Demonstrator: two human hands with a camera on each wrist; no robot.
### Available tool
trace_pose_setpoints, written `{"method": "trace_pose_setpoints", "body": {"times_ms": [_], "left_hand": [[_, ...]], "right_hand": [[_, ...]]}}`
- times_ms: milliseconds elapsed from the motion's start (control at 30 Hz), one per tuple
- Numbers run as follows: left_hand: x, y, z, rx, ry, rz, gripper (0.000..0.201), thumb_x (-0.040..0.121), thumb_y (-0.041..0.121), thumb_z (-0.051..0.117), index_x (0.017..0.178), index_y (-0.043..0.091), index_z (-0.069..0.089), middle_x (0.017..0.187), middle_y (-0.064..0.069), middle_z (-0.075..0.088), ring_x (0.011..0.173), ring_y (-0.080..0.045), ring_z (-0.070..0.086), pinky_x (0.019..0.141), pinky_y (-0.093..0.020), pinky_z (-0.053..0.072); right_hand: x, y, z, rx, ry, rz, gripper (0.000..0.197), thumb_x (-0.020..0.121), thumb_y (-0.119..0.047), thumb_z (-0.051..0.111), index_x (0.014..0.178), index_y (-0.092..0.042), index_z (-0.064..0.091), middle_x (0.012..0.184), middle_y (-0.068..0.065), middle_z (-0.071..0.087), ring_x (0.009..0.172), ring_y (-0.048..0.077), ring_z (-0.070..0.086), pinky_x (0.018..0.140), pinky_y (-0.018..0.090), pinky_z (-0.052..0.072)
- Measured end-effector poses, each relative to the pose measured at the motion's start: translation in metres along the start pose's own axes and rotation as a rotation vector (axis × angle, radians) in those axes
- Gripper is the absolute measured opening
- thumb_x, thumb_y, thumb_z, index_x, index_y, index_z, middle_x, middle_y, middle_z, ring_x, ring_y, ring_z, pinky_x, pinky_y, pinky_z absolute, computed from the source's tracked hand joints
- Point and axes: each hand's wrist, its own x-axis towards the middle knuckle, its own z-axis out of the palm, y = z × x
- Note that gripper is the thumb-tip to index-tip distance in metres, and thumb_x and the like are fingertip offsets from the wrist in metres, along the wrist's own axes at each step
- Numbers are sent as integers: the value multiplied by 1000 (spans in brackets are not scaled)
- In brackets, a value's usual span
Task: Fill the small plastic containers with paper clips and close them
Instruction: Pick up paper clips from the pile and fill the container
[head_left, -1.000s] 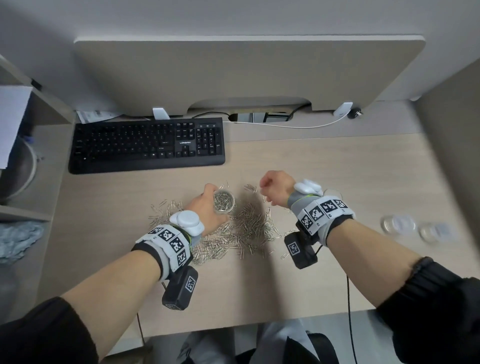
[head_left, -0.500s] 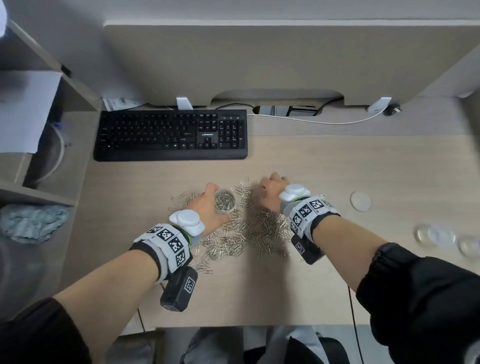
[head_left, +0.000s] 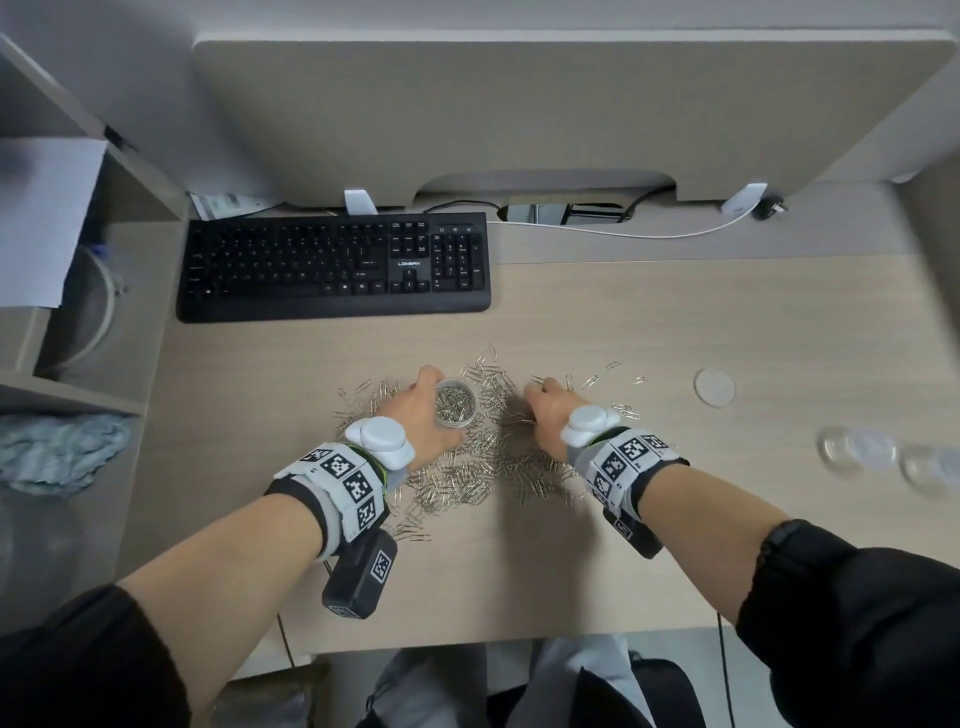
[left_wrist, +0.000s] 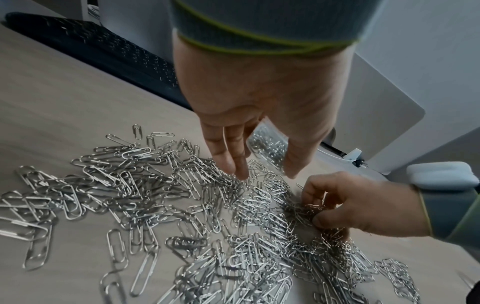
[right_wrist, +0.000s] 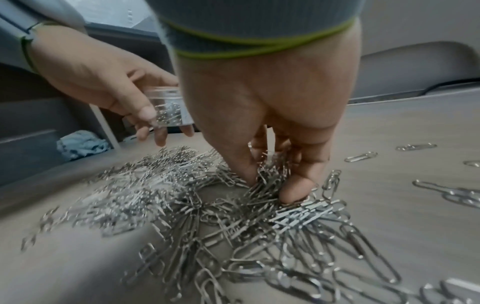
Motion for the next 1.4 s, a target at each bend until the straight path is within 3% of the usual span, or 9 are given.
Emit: {"method": "trace_pose_setpoints", "body": {"times_ms": [133,267,433,667,800,1033,1100,1233,1400], "left_hand": [[-2,-1,2,17,-8,12,65,80,36,74,129,18,37,75,-1,59,56,-21,53,46,-28,35],[-2,7,5,31,-8,16,65,77,36,75,128,20,38,73,6,56,62,-20,55,63,-33,41],[0,17,4,46,-22,37,62,80,31,74,129,19,37,77,4,58,56,-10,52,43,-23,34],[3,32,4,-39,-26,85,69,76,40,77,129,21,37,102,1,66,74,-20,63,58,-30,49],[1,43,2,-92,-21,94,68,79,39,77,129,18,36,94,0,60,71,-20,56,50,-25,35],[5,46,5,-137,18,85,64,76,36,77,123,17,37,94,-2,61,76,-26,60,63,-34,46],[5,48,6,-137,27,83,64,77,38,77,122,16,37,86,-1,60,74,-26,60,61,-34,44],[7,51,9,-137,30,90,56,80,42,74,112,20,33,77,-1,60,67,-24,60,53,-32,39],[12,54,7,-157,13,96,56,77,40,75,109,24,32,89,2,60,74,-24,61,60,-31,46]], "right_hand": [[-2,2,-12,171,17,56,29,90,-1,53,116,-10,63,118,12,64,102,30,65,87,39,55],[-11,8,-27,647,-15,157,20,88,3,60,102,-10,64,83,14,73,68,26,73,74,40,61],[-24,-1,-56,968,-14,91,15,83,12,62,87,-2,63,77,19,67,61,29,68,75,45,60],[-36,-20,-77,944,40,-57,22,84,14,58,78,-7,60,67,15,59,52,26,59,60,39,57],[-39,-28,-80,835,77,-95,24,84,11,57,76,-12,60,63,14,62,51,24,61,72,46,59],[-47,-32,-81,659,157,-183,23,81,1,58,83,-21,65,76,8,69,79,30,70,80,45,58],[-48,-31,-82,686,162,-197,24,84,0,56,85,-22,65,84,7,70,84,29,68,85,45,57],[-51,-28,-87,687,156,-216,25,88,0,53,98,-14,71,101,8,73,83,18,62,84,31,53],[-51,-24,-90,741,142,-196,34,88,6,43,95,-15,69,99,11,74,95,24,67,91,40,55]]}}
